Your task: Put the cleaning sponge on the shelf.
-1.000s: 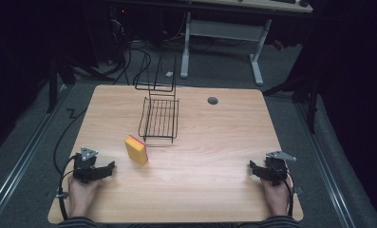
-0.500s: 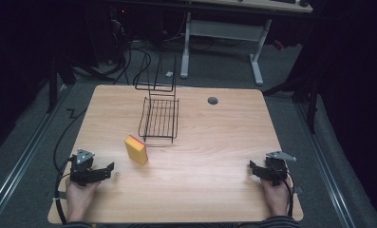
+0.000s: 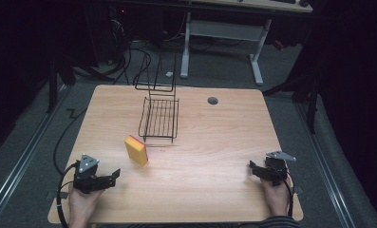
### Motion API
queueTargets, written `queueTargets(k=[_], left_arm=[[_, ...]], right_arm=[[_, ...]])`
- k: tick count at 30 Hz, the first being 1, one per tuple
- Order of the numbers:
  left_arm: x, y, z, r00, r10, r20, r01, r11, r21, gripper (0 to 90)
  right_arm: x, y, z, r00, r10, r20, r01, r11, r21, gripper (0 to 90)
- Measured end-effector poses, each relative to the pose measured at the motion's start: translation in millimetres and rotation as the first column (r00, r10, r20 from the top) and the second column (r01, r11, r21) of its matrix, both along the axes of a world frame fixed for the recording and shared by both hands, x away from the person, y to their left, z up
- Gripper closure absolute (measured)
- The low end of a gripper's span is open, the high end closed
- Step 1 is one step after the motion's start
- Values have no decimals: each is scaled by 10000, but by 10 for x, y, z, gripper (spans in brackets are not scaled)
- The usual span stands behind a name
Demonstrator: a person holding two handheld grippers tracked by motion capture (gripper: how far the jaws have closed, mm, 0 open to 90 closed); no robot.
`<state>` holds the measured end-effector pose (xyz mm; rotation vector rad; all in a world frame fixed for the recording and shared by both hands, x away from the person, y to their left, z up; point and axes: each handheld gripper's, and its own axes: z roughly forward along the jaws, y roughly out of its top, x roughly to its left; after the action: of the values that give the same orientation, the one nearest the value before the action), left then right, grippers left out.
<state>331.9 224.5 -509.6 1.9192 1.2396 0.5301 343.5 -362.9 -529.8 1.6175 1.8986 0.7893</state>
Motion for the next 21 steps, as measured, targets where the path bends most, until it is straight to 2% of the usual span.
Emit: queueTargets(k=[1, 4, 6, 7, 13, 21], left_arm=[[0, 0, 0, 10000, 0, 0, 0, 10000, 0, 60], [17, -161, 32, 9991, -363, 198, 361, 9993, 128, 51], [26, -186, 37, 9989, -428, 204, 426, 9990, 131, 41], [55, -247, 48, 9980, -591, 205, 590, 9982, 98, 37], [154, -401, 89, 9959, -865, 269, 862, 9962, 120, 15], [259, -504, 158, 9937, -1048, 401, 1042, 9944, 157, 0]], right_arm=[[0, 0, 0, 10000, 0, 0, 0, 10000, 0, 272], [1, -1, 0, 10000, 19, 8, -19, 10000, -16, 272], [0, 0, 0, 10000, 1, 3, -1, 10000, -1, 272], [0, 0, 0, 10000, 0, -1, 0, 10000, -1, 272], [-1, 0, 0, 10000, 3, 1, -3, 10000, -2, 272], [-1, 0, 0, 10000, 2, 2, -2, 10000, 1, 272]])
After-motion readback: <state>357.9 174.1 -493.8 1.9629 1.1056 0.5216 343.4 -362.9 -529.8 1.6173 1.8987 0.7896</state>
